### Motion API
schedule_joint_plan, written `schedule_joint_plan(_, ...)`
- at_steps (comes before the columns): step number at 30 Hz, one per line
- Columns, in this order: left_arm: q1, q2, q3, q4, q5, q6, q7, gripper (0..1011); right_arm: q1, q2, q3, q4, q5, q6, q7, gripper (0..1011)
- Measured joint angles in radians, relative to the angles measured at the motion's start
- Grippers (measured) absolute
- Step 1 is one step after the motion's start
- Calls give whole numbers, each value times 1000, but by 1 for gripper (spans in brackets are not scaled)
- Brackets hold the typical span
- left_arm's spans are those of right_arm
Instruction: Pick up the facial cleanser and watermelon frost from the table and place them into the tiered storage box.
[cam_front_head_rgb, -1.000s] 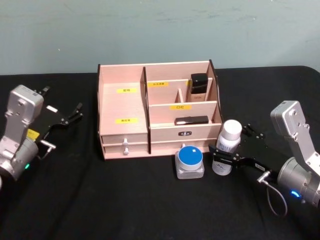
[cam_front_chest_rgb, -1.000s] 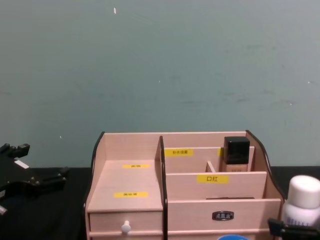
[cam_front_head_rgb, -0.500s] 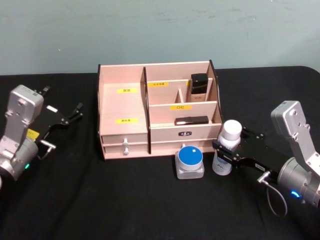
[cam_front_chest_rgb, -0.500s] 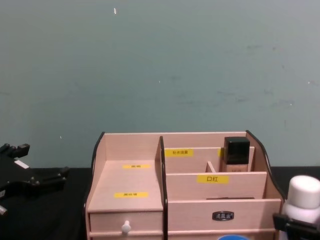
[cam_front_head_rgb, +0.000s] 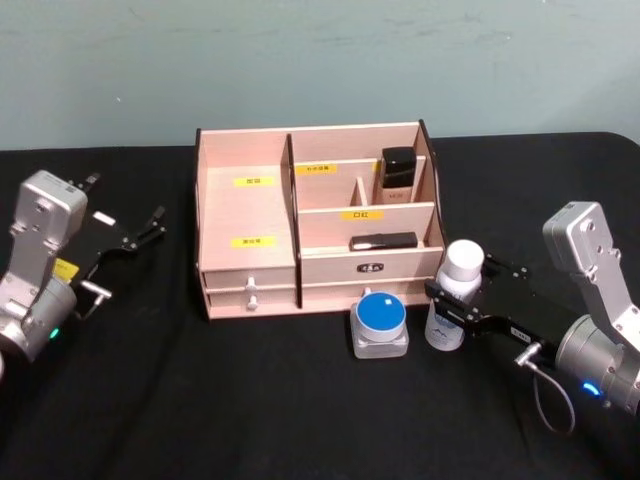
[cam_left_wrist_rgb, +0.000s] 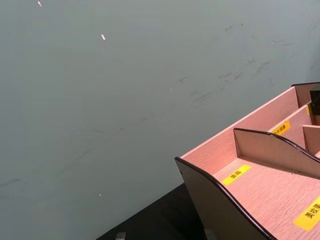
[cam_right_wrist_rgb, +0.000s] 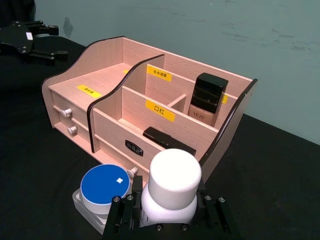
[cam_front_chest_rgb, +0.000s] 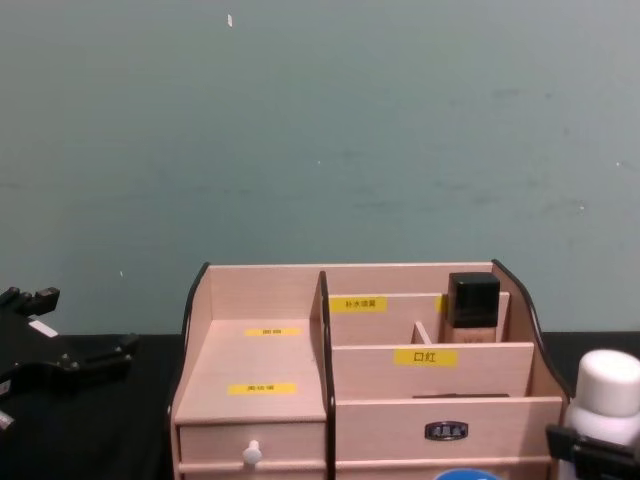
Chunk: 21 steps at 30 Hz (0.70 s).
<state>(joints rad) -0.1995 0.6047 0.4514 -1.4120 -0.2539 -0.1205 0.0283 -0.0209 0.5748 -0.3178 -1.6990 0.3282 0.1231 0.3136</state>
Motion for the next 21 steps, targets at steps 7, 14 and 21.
schedule_joint_plan(7,0,0,0,0,0,0,0,1009,0,0,0,0,0,1,0,599)
schedule_joint_plan(14,0,0,0,0,0,0,0,1010,-5,-7,11,-1,-1,-1,7,599)
schedule_joint_plan(21,0,0,0,0,0,0,0,1010,-15,-11,41,-35,-8,0,22,599)
